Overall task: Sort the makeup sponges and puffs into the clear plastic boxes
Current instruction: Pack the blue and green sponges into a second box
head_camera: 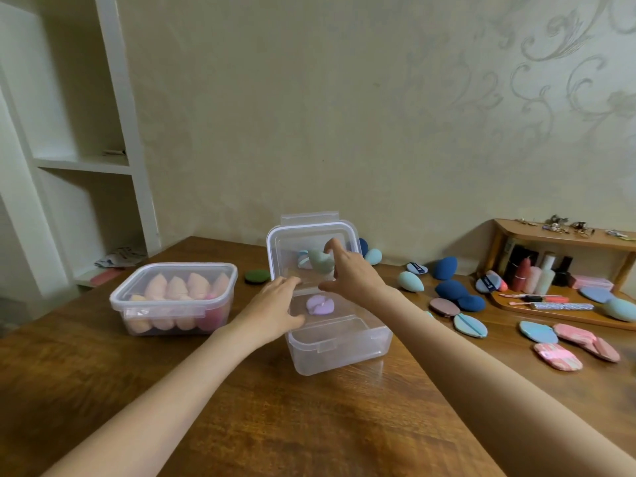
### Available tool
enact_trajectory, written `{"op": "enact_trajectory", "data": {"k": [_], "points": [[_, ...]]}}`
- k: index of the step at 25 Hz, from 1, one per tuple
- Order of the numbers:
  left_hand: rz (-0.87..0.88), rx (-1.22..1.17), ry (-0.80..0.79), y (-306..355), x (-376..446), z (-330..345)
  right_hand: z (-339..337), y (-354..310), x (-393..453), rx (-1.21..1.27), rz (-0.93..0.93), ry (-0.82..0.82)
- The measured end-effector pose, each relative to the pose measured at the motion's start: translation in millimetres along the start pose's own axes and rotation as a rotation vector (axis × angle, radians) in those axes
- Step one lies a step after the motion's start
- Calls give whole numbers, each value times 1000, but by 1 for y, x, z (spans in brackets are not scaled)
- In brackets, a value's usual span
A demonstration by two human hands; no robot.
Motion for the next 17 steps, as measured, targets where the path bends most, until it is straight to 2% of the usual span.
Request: {"op": "enact_trajectory", "data": {"k": [5, 7, 10, 11, 13, 15, 17], "points": [[-3, -16, 25, 0, -2, -1, 2, 21, 5, 50, 183, 116], [-4, -13, 29, 1, -2, -1, 2, 26, 5, 84, 201, 154], [-8, -11, 28, 2, -1, -1, -4, 25, 3, 351, 161, 199], [-3, -8, 23, 2, 0, 0, -8, 23, 0, 481, 142, 173], [14, -16, 10, 4, 4, 1, -12, 12, -8, 628, 67, -13], [26, -59, 1, 7, 9, 2, -7, 6, -21, 484, 31, -233], [37, -64, -11, 15, 12, 5, -2, 10, -33, 246, 38, -291]]}}
Point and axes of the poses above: each hand's wrist, its own x-axis towards the middle knuckle, its own z-axis out of the palm, y = z × x, the point moved 8 cm from there along x, towards the middle knuckle
